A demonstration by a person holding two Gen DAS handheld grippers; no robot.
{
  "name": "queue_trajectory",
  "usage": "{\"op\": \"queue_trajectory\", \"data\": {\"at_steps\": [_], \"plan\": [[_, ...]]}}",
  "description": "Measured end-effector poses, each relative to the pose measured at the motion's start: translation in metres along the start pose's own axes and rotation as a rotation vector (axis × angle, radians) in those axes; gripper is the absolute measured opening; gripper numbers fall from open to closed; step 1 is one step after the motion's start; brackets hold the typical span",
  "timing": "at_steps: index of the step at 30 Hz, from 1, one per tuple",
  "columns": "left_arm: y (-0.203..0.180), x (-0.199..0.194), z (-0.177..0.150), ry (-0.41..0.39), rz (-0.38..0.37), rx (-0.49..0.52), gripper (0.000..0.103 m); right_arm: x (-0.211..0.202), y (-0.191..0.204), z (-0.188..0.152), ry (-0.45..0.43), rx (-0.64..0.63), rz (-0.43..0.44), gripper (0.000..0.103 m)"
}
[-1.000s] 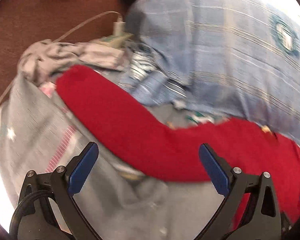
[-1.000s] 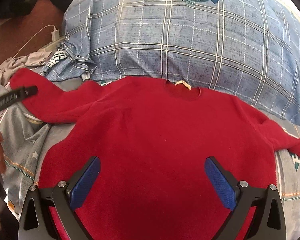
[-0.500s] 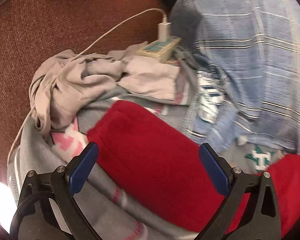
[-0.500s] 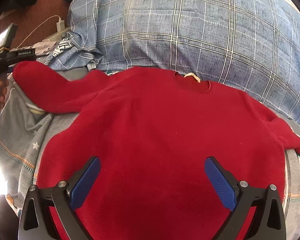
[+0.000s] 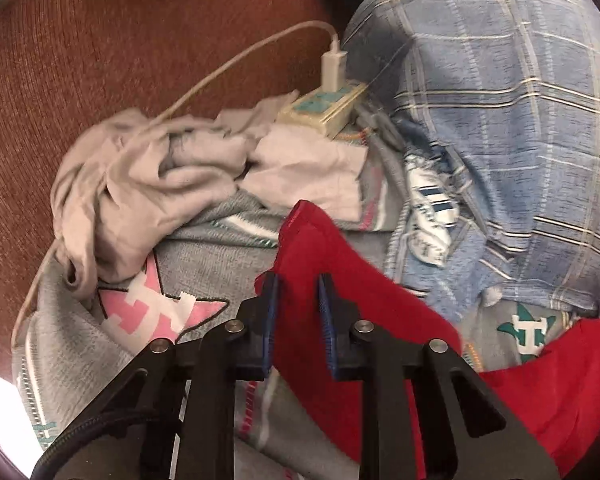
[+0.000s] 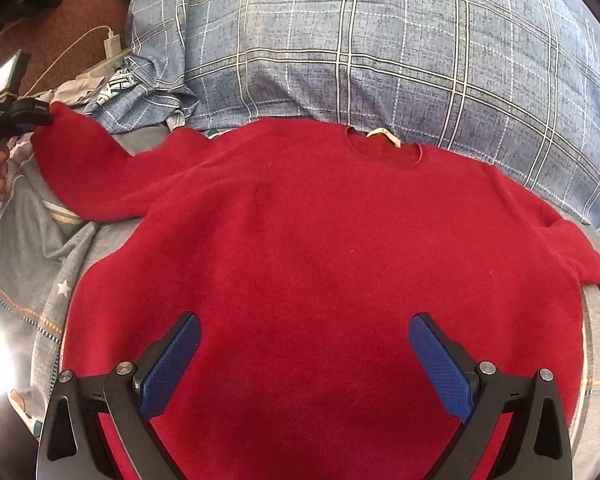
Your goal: Fold small clothes
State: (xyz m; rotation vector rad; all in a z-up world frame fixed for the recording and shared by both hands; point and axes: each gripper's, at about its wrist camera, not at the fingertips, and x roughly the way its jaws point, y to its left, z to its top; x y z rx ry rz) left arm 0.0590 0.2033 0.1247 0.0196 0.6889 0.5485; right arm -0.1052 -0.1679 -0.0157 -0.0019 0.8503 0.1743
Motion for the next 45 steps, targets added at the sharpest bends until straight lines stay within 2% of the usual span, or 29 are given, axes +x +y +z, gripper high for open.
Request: {"op": "queue_trajectory", "data": {"at_steps": [2,4,7,9,12,16,18,22,26,27,28,29,30,31,33,37,45], "plan": [[-0.009,-0.014,-0.002,-0.042,0.003,0.028,0.015,-0.002,0.002,0.000,-0.004,-0.010,-0.002,0.103],[-0.017,-0.029,-0.003,-0.067,-0.064,0.032,0.013,-0.005,0.003,-0.001,-0.012,-0.020,-0.006,0.103],[-0.038,-0.047,-0.006,-0.071,-0.198,0.047,0.008,-0.011,0.001,0.000,-0.025,-0.024,-0.015,0.103],[-0.061,-0.066,-0.011,-0.058,-0.308,0.061,0.008,-0.014,-0.004,0.000,-0.035,-0.008,-0.014,0.103],[-0.100,-0.095,-0.021,-0.056,-0.428,0.104,0.008,-0.020,-0.014,0.001,-0.047,0.026,-0.015,0.103],[-0.153,-0.125,-0.034,-0.042,-0.566,0.160,0.008,-0.026,-0.027,0.000,-0.055,0.048,-0.032,0.103],[-0.180,-0.138,-0.043,-0.035,-0.603,0.196,0.008,-0.028,-0.035,-0.002,-0.057,0.054,-0.048,0.103],[-0.196,-0.136,-0.051,0.003,-0.583,0.198,0.009,-0.031,-0.053,-0.004,-0.059,0.090,-0.045,0.103],[-0.161,-0.121,-0.059,0.054,-0.520,0.128,0.012,-0.032,-0.055,0.001,-0.075,0.076,-0.004,0.103],[-0.144,-0.118,-0.065,0.057,-0.492,0.100,0.022,-0.031,-0.052,0.005,-0.078,0.063,0.003,0.103],[-0.130,-0.115,-0.068,0.051,-0.457,0.072,0.040,-0.030,-0.048,0.011,-0.082,0.052,0.014,0.103],[-0.117,-0.114,-0.073,0.042,-0.431,0.052,0.051,-0.028,-0.041,0.019,-0.088,0.039,0.037,0.103],[-0.100,-0.112,-0.077,0.015,-0.381,0.019,0.067,-0.026,-0.034,0.027,-0.095,0.030,0.064,0.103],[-0.085,-0.111,-0.081,-0.013,-0.333,-0.010,0.070,-0.023,-0.024,0.036,-0.100,0.018,0.097,0.103],[-0.059,-0.106,-0.088,-0.038,-0.244,-0.062,0.070,-0.017,-0.005,0.053,-0.109,-0.012,0.153,0.103],[-0.020,-0.099,-0.102,-0.087,-0.161,-0.130,0.070,-0.006,0.044,0.092,-0.150,-0.100,0.241,0.103],[0.030,-0.089,-0.113,-0.144,-0.122,-0.209,0.070,0.024,0.138,0.184,-0.163,-0.137,0.497,0.103]]}}
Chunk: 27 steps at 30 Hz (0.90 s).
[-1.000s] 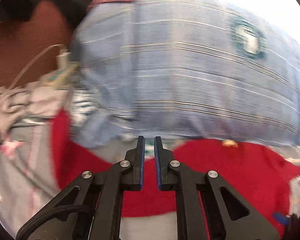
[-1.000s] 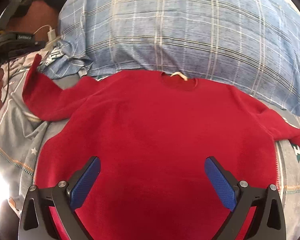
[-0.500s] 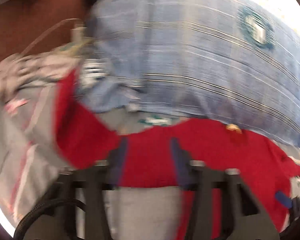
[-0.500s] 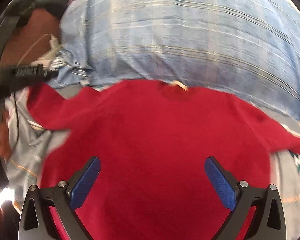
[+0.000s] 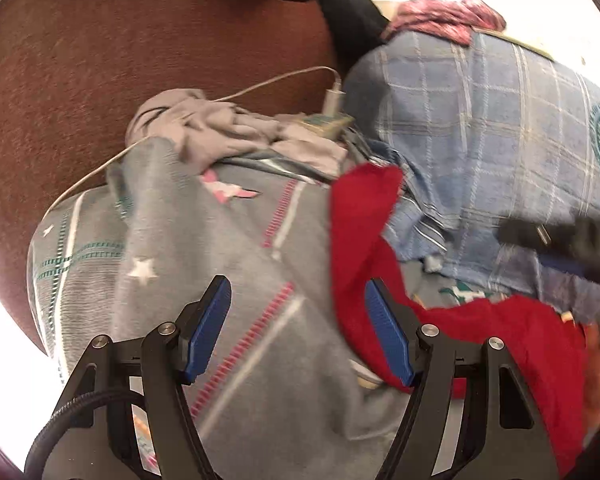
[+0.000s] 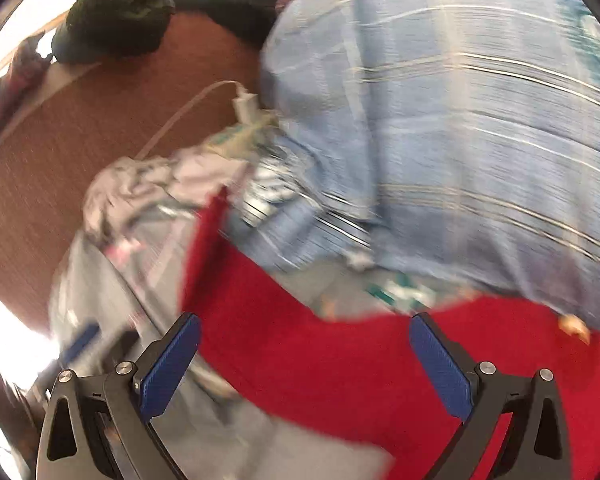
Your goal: Fold small clothes
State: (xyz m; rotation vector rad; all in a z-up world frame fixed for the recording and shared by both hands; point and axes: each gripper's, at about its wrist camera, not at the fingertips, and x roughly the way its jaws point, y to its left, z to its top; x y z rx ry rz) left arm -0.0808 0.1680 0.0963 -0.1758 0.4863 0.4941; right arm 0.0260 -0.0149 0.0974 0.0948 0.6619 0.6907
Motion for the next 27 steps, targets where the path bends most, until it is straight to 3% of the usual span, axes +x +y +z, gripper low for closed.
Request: {"op": "queue_trajectory", "data": {"at_steps": [6,8,9,10,12,13,15,25,27], "plan": [[0.022,0.023,-0.002,0.089,0.011,-0.083,0.070,0.064,0.044,0.044,0.026,-0.008,0.124,0.103],[0.022,0.023,-0.003,0.083,0.011,-0.086,0.070,0.085,0.049,0.051,0.044,0.015,0.144,0.095],[0.021,0.023,-0.003,0.080,0.015,-0.084,0.070,0.098,0.051,0.054,0.060,0.027,0.145,0.077],[0.019,0.024,-0.003,0.080,0.017,-0.083,0.070,0.110,0.051,0.055,0.078,0.033,0.137,0.051],[0.016,0.026,-0.002,0.089,0.010,-0.086,0.070,0.132,0.049,0.056,0.127,0.055,0.107,0.021],[0.015,0.027,-0.002,0.091,0.004,-0.088,0.070,0.135,0.045,0.055,0.137,0.077,0.096,0.015],[0.009,0.026,-0.002,0.090,-0.007,-0.081,0.070,0.129,0.035,0.049,0.123,0.115,0.094,0.008],[-0.024,0.025,-0.007,0.104,-0.035,-0.050,0.070,-0.006,-0.062,0.027,-0.026,0.133,-0.074,0.006],[-0.032,0.027,-0.009,0.114,-0.054,-0.050,0.070,-0.037,-0.082,0.020,-0.050,0.135,-0.142,0.006]]}}
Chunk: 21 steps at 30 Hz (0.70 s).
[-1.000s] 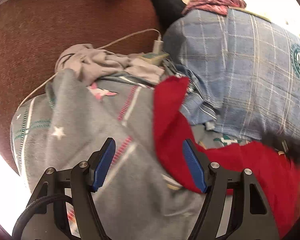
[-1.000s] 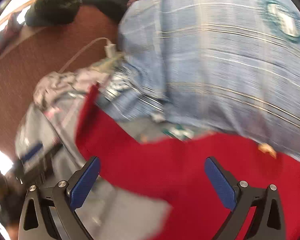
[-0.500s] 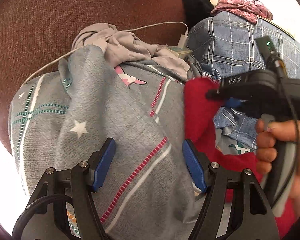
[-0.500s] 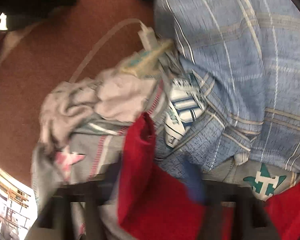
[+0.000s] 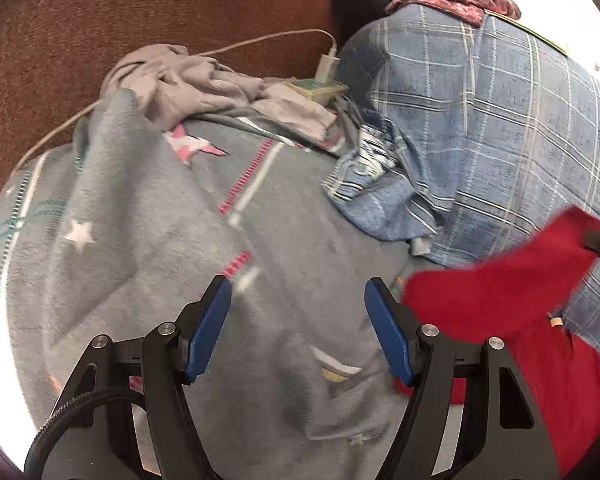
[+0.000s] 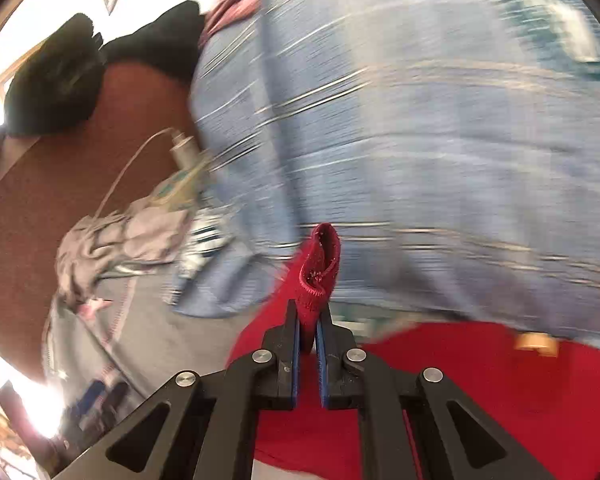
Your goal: Fold small clothes
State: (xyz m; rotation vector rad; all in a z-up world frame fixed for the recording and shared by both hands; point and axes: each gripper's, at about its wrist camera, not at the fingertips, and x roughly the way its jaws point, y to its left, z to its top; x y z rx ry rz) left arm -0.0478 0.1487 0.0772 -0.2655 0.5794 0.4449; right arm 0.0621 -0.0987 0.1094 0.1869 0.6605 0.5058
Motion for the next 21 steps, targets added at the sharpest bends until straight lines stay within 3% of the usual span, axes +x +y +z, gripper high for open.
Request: {"op": "queue_trajectory", "data": {"at_steps": [12,17,21], "plan": [[-0.062,0.006,-0.020,0.033,-0.066,0.154,0.070,-0.138,-0.143,-0.047,-0.149,0.154,-0.330,0.006],[-0.090,0.012,-0.033,0.070,-0.109,0.229,0.070,-0.135,-0.194,-0.089,-0.042,0.181,-0.535,0.006],[-0.109,0.014,-0.045,0.117,-0.165,0.281,0.070,-0.120,-0.228,-0.117,0.084,0.268,-0.587,0.007]]}}
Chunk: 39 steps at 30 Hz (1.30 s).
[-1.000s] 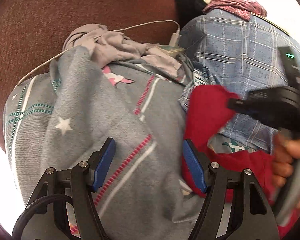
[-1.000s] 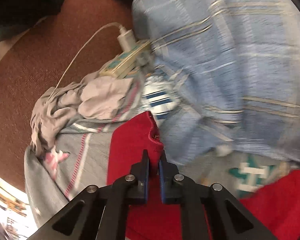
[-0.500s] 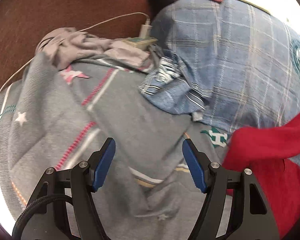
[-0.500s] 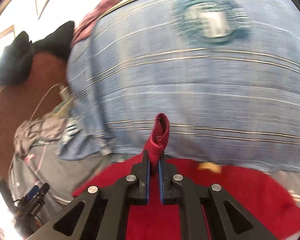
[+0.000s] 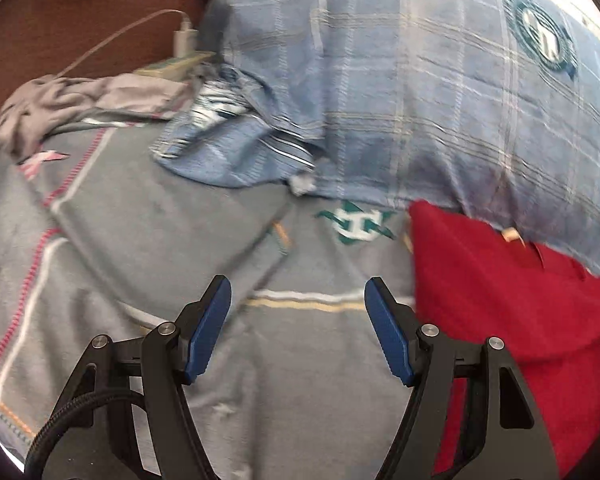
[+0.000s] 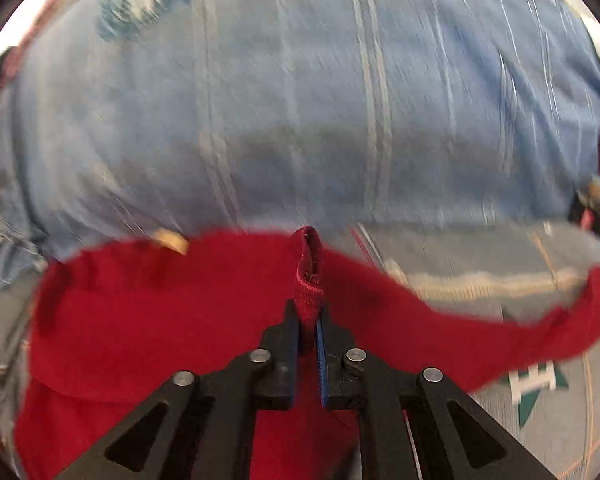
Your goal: Fold small clothes
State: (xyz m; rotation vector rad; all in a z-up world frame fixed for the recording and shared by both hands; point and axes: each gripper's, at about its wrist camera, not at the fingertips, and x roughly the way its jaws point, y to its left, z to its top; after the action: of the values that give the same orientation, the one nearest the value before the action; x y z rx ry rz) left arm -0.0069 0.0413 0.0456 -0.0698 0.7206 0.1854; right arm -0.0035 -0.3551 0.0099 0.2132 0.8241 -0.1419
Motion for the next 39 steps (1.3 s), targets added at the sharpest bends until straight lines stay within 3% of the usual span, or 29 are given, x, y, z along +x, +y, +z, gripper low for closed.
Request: {"op": "queue_trajectory", "data": {"at_steps": [2,4,6,8,12,15,18,20,22,23,26,29,34,38,39], "plan": [[-0.007,0.003,-0.003,0.032,-0.041,0.014,0.070,0.001,0.000,-0.003,0.029,0.004,-0.015,0.021],[-0.014,0.004,-0.008,0.047,-0.063,0.032,0.070,-0.016,0.011,-0.003,-0.040,-0.029,-0.026,0.057],[-0.022,0.006,-0.010,0.056,-0.070,0.058,0.070,-0.037,0.034,-0.001,-0.128,-0.086,0.041,0.067],[-0.028,0.009,-0.012,0.063,-0.074,0.077,0.070,-0.045,0.065,0.006,-0.153,-0.168,0.147,0.067],[-0.038,0.025,-0.020,0.127,-0.057,0.122,0.070,-0.021,0.145,0.015,-0.090,-0.362,0.375,0.067],[-0.042,0.038,-0.024,0.179,-0.028,0.146,0.070,0.017,0.191,0.014,-0.029,-0.477,0.405,0.067],[-0.042,0.042,-0.026,0.183,-0.026,0.148,0.070,0.050,0.211,0.012,0.043,-0.543,0.414,0.067],[-0.042,0.043,-0.025,0.183,-0.025,0.149,0.070,0.059,0.216,0.003,0.087,-0.581,0.449,0.052],[-0.041,0.044,-0.025,0.183,-0.025,0.144,0.070,0.063,0.221,-0.001,0.105,-0.615,0.454,0.008],[-0.041,0.044,-0.025,0.183,-0.026,0.141,0.070,0.064,0.222,-0.002,0.097,-0.622,0.419,0.004],[-0.041,0.043,-0.025,0.181,-0.020,0.136,0.070,0.054,0.211,0.003,0.056,-0.582,0.404,0.004],[-0.041,0.042,-0.022,0.166,-0.008,0.140,0.070,0.050,0.201,0.011,-0.038,-0.541,0.297,0.001],[-0.032,0.038,-0.015,0.145,-0.009,0.123,0.070,0.062,0.196,0.003,0.001,-0.509,0.210,0.000],[-0.023,0.030,-0.007,0.113,-0.031,0.079,0.070,0.027,0.163,0.004,-0.016,-0.401,0.331,0.007],[-0.022,0.029,-0.006,0.106,-0.033,0.070,0.070,0.019,0.158,0.000,-0.005,-0.393,0.364,0.017]]}}
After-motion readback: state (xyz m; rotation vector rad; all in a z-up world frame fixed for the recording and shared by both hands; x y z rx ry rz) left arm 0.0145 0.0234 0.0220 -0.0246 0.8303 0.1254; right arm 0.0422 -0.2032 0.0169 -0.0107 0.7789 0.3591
